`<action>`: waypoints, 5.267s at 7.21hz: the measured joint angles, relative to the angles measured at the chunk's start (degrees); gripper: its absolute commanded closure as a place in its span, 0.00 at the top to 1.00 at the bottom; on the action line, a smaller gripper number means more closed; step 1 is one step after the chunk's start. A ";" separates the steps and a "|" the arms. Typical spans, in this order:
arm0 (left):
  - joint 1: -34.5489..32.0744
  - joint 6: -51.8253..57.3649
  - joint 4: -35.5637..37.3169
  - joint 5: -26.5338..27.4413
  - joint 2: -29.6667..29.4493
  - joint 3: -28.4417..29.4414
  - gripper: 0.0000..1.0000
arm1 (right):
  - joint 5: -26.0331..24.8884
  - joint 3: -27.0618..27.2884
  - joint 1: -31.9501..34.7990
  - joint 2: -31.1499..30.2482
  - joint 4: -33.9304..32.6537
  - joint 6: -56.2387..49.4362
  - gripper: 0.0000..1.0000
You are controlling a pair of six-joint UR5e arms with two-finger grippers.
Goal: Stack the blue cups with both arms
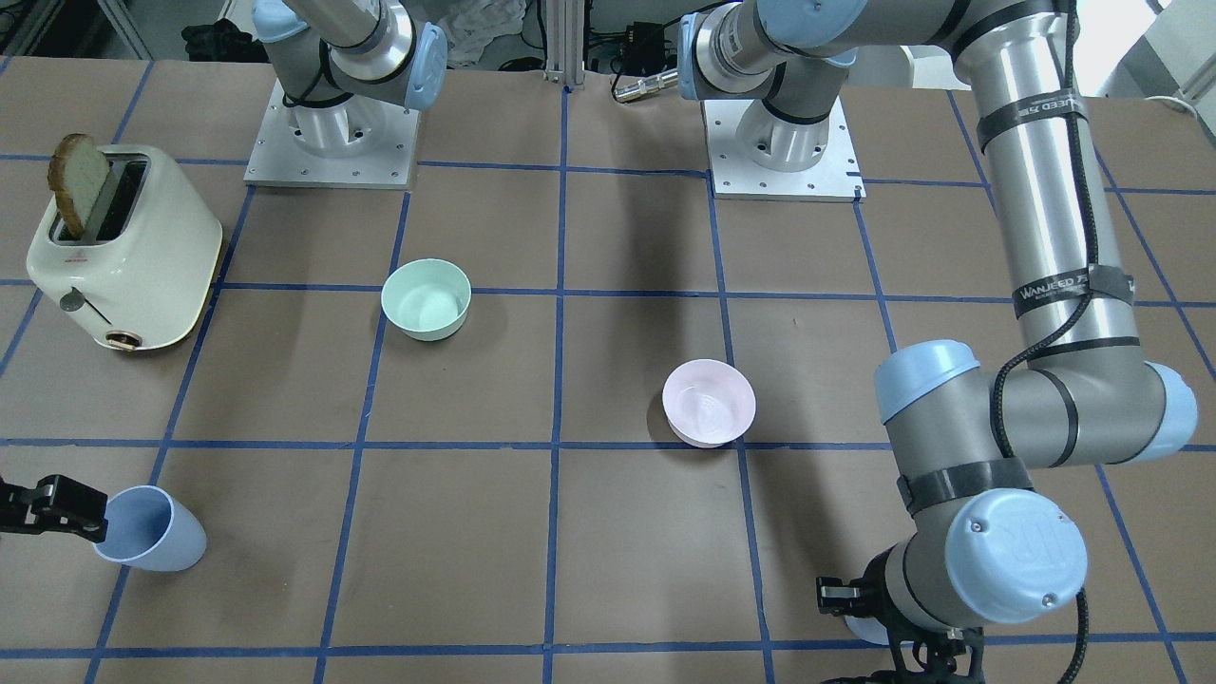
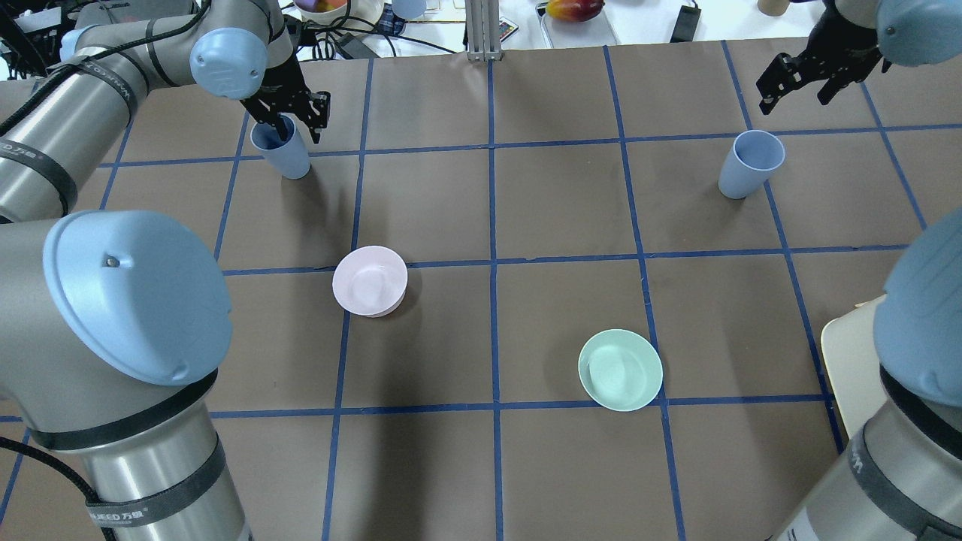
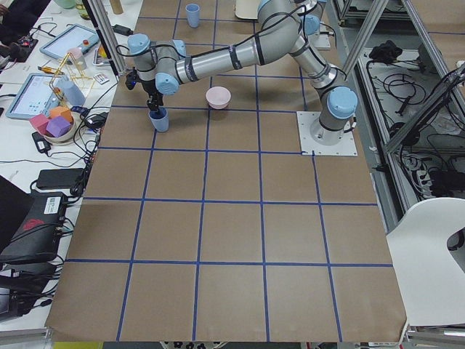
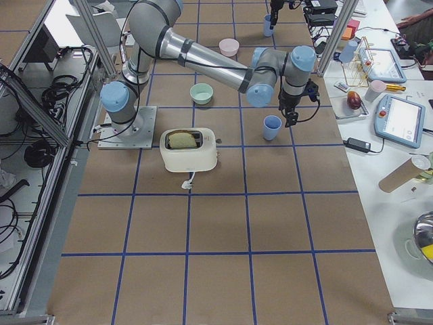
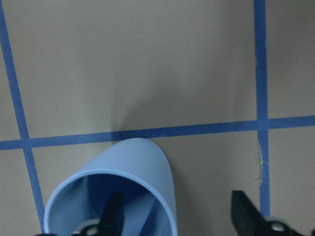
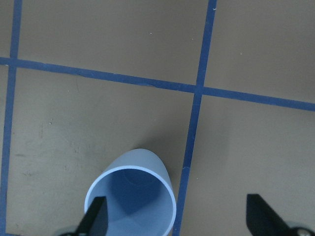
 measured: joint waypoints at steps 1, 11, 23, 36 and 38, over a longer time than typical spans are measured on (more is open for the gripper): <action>0.00 -0.02 0.03 -0.03 0.02 0.14 0.00 | -0.16 -0.17 -0.07 1.58 0.10 -0.24 1.00; -22.79 -34.71 -0.85 -7.60 3.79 -0.59 0.00 | -2.43 -1.07 -0.18 4.52 10.09 -3.98 0.00; -26.71 -37.09 -5.55 -7.45 10.92 -8.05 1.00 | 1.91 -8.12 5.98 -2.66 23.22 1.44 0.00; -4.70 -4.83 -12.06 -6.62 44.01 -25.79 1.00 | 7.34 3.46 34.07 -7.58 13.95 38.13 0.00; -4.33 -5.35 -10.30 -6.57 43.81 -25.62 1.00 | 7.02 4.66 34.14 -7.44 11.86 38.58 0.00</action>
